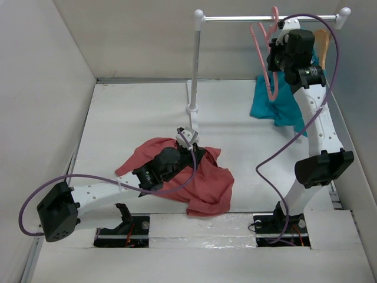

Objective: Place the t-shirt on the hanger
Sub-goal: Pick up the hanger from the clothesline, then place the T-shirt on the hanger.

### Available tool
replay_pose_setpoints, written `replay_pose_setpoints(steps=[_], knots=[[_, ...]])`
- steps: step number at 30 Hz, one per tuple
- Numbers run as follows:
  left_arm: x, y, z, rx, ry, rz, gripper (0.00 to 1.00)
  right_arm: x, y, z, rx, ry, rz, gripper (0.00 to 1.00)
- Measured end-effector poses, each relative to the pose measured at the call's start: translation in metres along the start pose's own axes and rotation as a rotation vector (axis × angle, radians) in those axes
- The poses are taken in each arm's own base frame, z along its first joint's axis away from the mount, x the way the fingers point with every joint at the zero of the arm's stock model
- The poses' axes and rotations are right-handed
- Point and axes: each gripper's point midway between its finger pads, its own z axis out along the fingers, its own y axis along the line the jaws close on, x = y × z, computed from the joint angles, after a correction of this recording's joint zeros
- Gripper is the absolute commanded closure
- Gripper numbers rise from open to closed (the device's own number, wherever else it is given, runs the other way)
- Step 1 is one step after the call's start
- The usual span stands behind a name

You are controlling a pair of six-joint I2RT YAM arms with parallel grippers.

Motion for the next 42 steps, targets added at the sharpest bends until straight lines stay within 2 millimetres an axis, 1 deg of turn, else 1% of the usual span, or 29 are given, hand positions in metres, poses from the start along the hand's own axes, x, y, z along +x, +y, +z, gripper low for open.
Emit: replay_pose_setpoints(steps=[3, 7, 11, 14, 16, 18, 20, 22, 24, 26, 28, 29, 31, 32, 33, 35, 39, 42], knots=[[0.000, 0.000, 0.000, 0.000, 0.000, -0.001, 1.00, -0.006, 0.005, -0.004, 0.022, -0.017, -0.017, 1.00], [0.000, 0.000, 0.000, 0.001, -0.001, -0.001, 1.00, -0.017, 0.007, -0.016, 0.049, -0.046, -0.028, 1.00], [-0.001, 0.000, 0.000, 0.002, -0.002, -0.001, 1.00, -0.028, 0.005, -0.044, 0.054, -0.092, -0.019, 1.00], [0.000, 0.000, 0.001, 0.000, -0.001, -0.001, 1.00, -0.032, 0.004, -0.071, 0.053, -0.141, -0.001, 1.00], [0.001, 0.000, 0.001, -0.002, 0.002, 0.000, 1.00, -0.031, 0.004, -0.084, 0.049, -0.167, 0.013, 1.00], [0.003, 0.001, 0.002, -0.006, 0.007, 0.002, 1.00, -0.023, 0.006, -0.093, 0.037, -0.179, 0.024, 1.00], [0.004, 0.002, 0.003, -0.011, 0.009, 0.003, 1.00, -0.010, 0.012, -0.097, 0.017, -0.174, 0.043, 1.00], [0.005, 0.004, 0.003, -0.017, 0.013, 0.004, 1.00, 0.007, 0.023, -0.098, -0.010, -0.154, 0.056, 1.00], [0.005, 0.005, 0.003, -0.028, 0.018, 0.007, 1.00, 0.031, 0.041, -0.101, -0.062, -0.121, 0.061, 1.00], [0.002, 0.007, 0.007, -0.047, 0.016, 0.006, 1.00, 0.058, 0.066, -0.112, -0.140, -0.084, 0.058, 1.00], [-0.003, 0.008, 0.012, -0.066, 0.009, 0.001, 1.00, 0.085, 0.094, -0.132, -0.231, -0.044, 0.052, 1.00], [-0.006, 0.010, 0.016, -0.078, 0.006, -0.005, 1.00, 0.095, 0.105, -0.144, -0.273, -0.036, 0.050, 1.00], [-0.009, 0.018, 0.025, -0.107, 0.004, -0.016, 1.00, 0.116, 0.126, -0.174, -0.365, -0.015, 0.050, 1.00], [-0.011, 0.022, 0.030, -0.122, 0.004, -0.023, 1.00, 0.126, 0.133, -0.193, -0.413, -0.010, 0.059, 1.00], [-0.012, 0.027, 0.035, -0.137, 0.005, -0.031, 1.00, 0.133, 0.135, -0.208, -0.442, -0.012, 0.068, 1.00], [-0.015, 0.039, 0.047, -0.169, 0.009, -0.046, 1.00, 0.144, 0.133, -0.241, -0.491, -0.019, 0.104, 1.00], [-0.024, 0.063, 0.068, -0.222, 0.007, -0.080, 1.00, 0.157, 0.115, -0.292, -0.547, -0.051, 0.198, 1.00], [-0.037, 0.074, 0.079, -0.238, -0.008, -0.103, 1.00, 0.166, 0.108, -0.307, -0.562, -0.042, 0.227, 1.00]])
